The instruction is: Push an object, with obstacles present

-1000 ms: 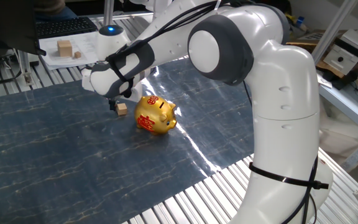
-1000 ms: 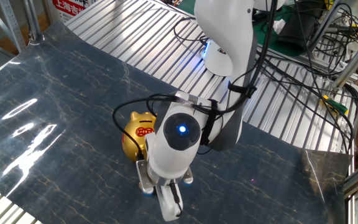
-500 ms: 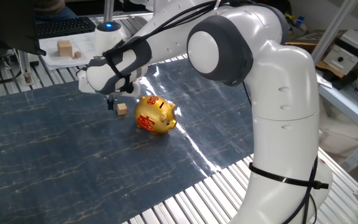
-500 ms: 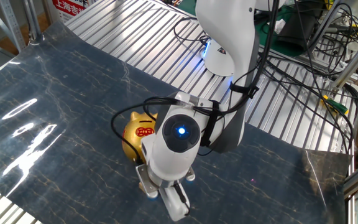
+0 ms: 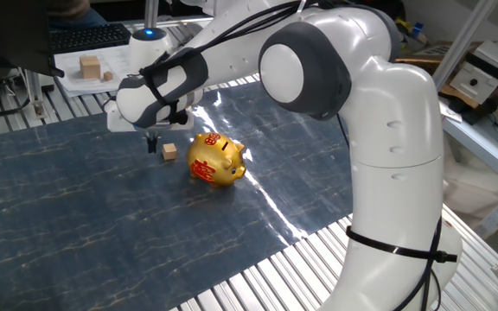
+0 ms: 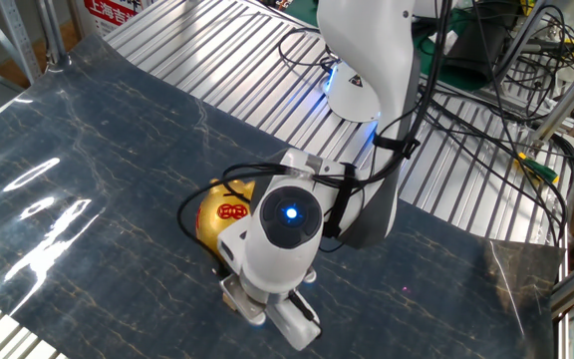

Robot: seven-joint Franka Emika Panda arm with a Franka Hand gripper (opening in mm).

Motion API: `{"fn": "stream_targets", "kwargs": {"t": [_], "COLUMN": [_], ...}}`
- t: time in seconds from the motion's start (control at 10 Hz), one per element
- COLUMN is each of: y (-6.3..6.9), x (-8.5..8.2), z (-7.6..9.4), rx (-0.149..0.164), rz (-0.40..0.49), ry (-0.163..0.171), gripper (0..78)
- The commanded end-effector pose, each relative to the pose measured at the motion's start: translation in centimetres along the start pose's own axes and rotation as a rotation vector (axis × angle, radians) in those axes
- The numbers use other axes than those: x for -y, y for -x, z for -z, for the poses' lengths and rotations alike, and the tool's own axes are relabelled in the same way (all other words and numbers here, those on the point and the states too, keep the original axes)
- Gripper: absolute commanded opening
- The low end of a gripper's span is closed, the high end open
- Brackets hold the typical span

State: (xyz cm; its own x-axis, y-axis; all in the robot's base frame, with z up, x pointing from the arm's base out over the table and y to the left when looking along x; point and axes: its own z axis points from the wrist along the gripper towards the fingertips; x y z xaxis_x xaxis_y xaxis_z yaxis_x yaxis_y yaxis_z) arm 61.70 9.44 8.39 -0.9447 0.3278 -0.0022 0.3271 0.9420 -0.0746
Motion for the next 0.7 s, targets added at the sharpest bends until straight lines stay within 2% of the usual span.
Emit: {"fn": "stream_targets", "kwargs": {"t": [0.1,0.2,0.4,0.7], "y": [-0.3,-0.3,0.2,0.7], "x": [-1.1,-1.1,0.0,1.4], "z": [-0.4,-0.4,-1.1,-1.9], "rx": [-0.002,-0.002,0.010,0.009], "rz": [0.453,0.453,0.490,0.504], "ry": [0.009,0.009,0.018,0.021], "gripper": [0.0,0.0,0.0,0.0]}}
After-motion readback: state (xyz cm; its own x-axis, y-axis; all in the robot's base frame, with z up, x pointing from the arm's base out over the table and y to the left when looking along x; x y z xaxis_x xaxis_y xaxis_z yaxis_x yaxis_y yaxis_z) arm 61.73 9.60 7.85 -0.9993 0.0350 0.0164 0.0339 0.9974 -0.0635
